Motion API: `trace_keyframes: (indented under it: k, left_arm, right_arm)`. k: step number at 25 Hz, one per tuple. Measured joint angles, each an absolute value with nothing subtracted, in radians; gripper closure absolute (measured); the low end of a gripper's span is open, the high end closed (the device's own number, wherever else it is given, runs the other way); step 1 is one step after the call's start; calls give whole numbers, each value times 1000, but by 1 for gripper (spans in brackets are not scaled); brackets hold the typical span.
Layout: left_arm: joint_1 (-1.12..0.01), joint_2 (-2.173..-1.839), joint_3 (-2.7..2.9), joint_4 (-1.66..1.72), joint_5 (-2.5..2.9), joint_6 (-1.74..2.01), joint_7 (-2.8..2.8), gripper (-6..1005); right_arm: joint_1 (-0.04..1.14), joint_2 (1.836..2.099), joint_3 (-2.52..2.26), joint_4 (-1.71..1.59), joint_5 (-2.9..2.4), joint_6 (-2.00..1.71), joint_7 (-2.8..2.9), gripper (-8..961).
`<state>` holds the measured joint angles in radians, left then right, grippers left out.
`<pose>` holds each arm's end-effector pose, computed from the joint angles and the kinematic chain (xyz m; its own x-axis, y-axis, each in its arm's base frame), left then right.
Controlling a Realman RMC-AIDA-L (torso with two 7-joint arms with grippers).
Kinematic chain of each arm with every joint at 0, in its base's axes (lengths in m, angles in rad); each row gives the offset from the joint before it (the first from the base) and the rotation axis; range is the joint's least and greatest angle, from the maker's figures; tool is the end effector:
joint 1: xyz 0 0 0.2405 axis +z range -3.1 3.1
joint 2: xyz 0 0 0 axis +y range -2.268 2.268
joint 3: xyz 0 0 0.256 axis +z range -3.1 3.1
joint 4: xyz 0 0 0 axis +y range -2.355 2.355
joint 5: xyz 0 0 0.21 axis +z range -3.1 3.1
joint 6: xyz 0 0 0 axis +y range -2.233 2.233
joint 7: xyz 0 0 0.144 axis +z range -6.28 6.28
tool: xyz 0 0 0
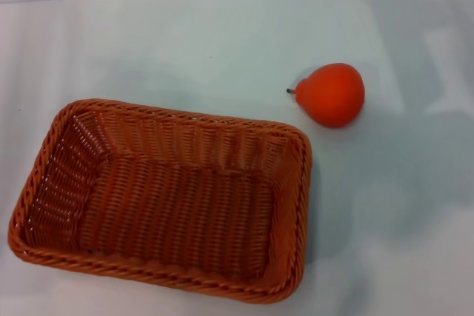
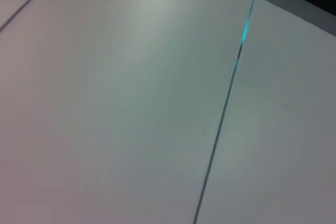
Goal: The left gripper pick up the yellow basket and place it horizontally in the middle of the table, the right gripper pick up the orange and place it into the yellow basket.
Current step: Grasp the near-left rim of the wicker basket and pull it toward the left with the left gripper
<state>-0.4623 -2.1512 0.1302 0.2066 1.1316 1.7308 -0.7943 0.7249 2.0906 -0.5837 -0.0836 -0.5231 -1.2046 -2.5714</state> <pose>-0.2961 0.3042 0.0734 0.2039 -0.4852 0.8503 0.8582 -0.3294 -0.3937 0.2708 0.4163 0.0565 -0.3228 -0.2983 0.8982 0.9224 0.1132 0.3692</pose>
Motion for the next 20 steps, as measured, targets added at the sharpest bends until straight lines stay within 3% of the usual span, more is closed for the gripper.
trace_keyframes:
  k: [2,11,20]
  left_arm:
    - [-461,-2149,139,220,1132,1724,-820,189]
    - [-418,-2019,455,501,1186,1547,-1322,189]
    - [-431,-1967,463,939,1666,1546,-1877,189]
  right_arm:
    - [725,2091,-583,-86,-523,-1204,-2571,134]
    - [716,2092,-571,-86,-523,-1205,-2571,134]
    - [709,2092,-552,-82,-523,-1204,-2571,134]
